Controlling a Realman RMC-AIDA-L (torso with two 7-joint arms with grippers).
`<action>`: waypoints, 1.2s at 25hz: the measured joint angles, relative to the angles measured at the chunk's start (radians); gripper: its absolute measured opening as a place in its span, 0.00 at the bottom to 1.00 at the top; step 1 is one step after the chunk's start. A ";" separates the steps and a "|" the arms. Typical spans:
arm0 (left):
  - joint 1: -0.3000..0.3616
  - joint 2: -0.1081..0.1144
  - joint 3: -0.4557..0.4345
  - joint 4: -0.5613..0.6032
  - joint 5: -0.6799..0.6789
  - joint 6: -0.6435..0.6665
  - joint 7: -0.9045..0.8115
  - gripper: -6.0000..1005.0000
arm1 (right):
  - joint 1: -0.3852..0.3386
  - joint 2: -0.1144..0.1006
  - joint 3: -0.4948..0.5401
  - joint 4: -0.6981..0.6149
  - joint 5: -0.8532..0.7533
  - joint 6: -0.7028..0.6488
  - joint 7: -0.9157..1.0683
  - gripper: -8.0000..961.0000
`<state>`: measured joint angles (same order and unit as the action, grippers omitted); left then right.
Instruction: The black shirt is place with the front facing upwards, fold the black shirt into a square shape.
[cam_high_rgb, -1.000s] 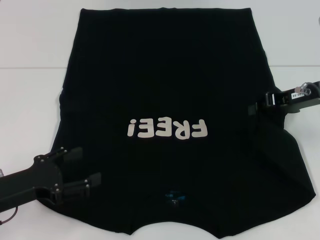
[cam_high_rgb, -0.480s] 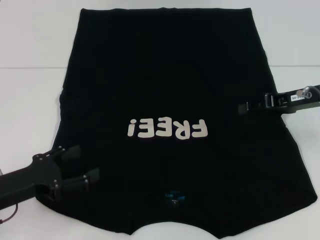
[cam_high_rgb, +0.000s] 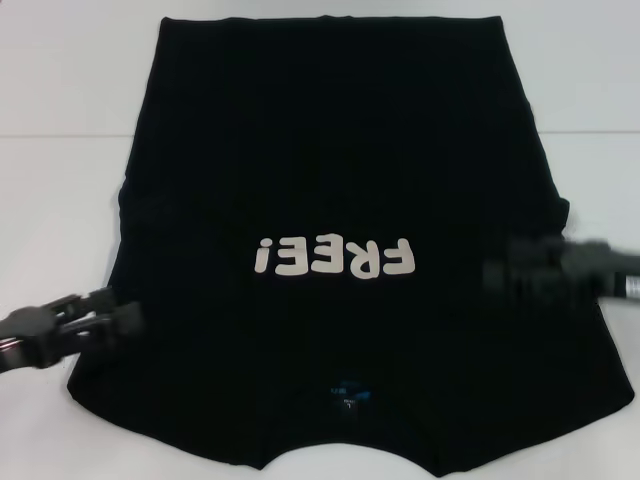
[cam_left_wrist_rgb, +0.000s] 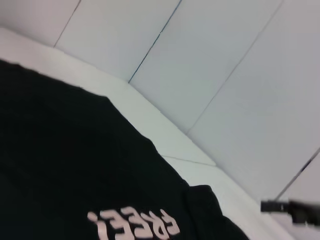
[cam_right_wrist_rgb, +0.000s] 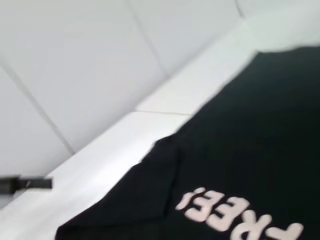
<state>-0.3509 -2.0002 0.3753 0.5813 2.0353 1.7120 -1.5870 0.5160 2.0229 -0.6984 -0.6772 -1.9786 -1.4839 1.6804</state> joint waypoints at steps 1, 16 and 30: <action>0.005 0.012 -0.001 0.001 0.002 0.013 -0.044 0.82 | -0.022 0.011 0.000 0.000 0.019 -0.010 -0.062 0.63; -0.029 0.140 0.003 0.164 0.300 0.035 -0.824 0.82 | -0.159 0.066 -0.007 0.176 0.095 -0.005 -0.703 0.97; -0.144 0.117 0.042 0.066 0.453 -0.065 -0.912 0.81 | -0.164 0.066 -0.003 0.196 0.096 0.018 -0.727 0.97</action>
<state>-0.4949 -1.8836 0.4174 0.6474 2.4884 1.6472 -2.4988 0.3521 2.0885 -0.7010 -0.4814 -1.8828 -1.4662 0.9529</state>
